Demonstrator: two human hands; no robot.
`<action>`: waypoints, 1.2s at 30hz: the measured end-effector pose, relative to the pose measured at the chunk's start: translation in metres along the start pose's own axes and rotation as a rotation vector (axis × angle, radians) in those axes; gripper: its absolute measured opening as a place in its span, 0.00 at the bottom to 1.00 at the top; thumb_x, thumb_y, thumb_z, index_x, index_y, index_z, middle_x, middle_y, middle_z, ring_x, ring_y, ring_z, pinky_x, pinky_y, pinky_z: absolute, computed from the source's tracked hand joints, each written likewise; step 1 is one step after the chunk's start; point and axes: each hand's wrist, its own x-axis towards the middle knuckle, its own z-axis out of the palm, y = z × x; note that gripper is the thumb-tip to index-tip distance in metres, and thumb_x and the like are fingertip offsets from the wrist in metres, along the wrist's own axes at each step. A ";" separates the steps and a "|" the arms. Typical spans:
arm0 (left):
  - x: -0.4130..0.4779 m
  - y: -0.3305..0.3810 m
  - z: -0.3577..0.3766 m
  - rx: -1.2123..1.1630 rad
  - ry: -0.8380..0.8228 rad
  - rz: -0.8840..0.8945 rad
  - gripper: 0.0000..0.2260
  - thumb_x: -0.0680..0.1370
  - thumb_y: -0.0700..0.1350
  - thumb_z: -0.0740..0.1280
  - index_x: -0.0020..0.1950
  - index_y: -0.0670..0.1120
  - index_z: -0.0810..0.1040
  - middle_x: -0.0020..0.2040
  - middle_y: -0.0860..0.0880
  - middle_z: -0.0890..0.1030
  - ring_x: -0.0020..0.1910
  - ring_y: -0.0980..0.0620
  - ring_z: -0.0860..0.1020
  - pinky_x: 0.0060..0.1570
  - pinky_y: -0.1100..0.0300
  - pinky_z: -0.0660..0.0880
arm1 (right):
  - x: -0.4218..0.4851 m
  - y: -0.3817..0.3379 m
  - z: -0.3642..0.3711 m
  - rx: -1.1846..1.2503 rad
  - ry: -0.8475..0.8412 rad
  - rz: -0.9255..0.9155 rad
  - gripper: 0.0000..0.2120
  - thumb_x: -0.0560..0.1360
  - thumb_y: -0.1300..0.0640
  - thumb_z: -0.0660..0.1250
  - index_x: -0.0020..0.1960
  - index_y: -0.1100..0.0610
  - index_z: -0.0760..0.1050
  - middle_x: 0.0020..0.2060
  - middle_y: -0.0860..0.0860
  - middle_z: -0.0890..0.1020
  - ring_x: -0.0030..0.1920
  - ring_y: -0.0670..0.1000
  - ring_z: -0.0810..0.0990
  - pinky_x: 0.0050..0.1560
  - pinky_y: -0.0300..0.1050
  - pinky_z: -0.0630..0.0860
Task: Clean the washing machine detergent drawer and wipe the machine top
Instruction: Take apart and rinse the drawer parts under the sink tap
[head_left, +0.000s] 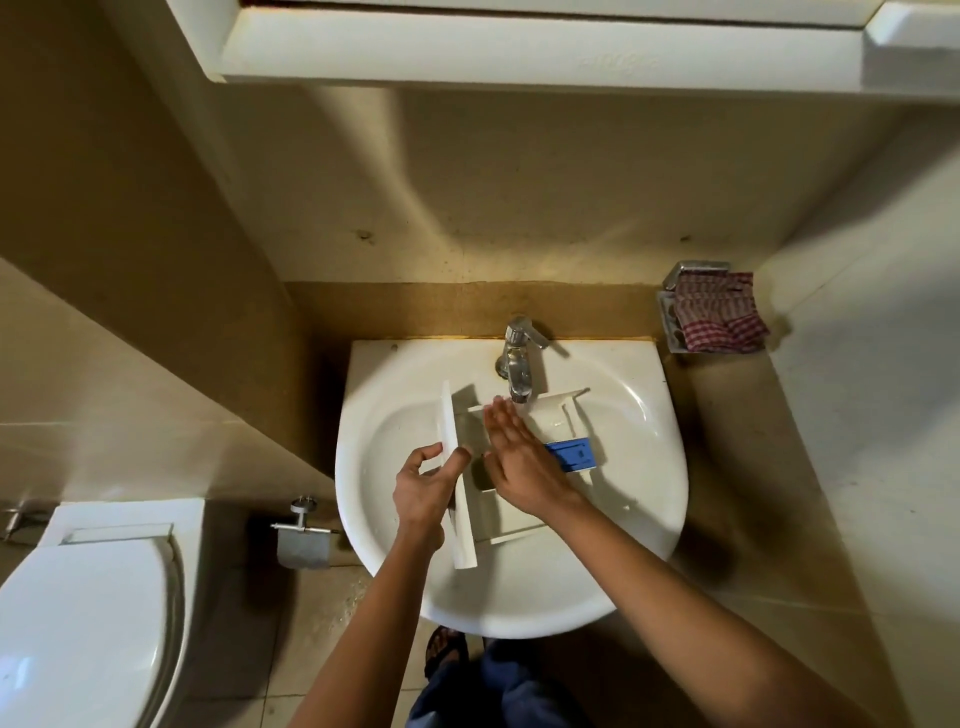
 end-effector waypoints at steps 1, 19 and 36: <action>0.000 0.000 -0.002 -0.001 0.018 0.009 0.22 0.58 0.59 0.75 0.48 0.54 0.79 0.34 0.51 0.81 0.33 0.50 0.77 0.46 0.51 0.80 | -0.004 0.007 0.000 -0.024 -0.007 -0.061 0.26 0.82 0.50 0.49 0.78 0.58 0.52 0.77 0.53 0.50 0.77 0.51 0.45 0.77 0.46 0.46; -0.035 0.013 -0.013 0.065 0.217 0.169 0.20 0.69 0.52 0.76 0.56 0.49 0.74 0.34 0.53 0.77 0.31 0.55 0.75 0.31 0.64 0.74 | -0.015 0.044 -0.018 0.808 0.197 0.349 0.32 0.67 0.57 0.78 0.68 0.51 0.69 0.64 0.44 0.73 0.65 0.44 0.68 0.59 0.26 0.63; -0.079 0.052 -0.017 0.478 0.386 0.402 0.36 0.65 0.62 0.76 0.65 0.44 0.71 0.39 0.50 0.78 0.49 0.43 0.79 0.44 0.57 0.68 | 0.001 0.025 -0.019 1.176 -0.057 0.557 0.30 0.74 0.66 0.68 0.72 0.55 0.61 0.67 0.52 0.69 0.65 0.49 0.70 0.62 0.40 0.67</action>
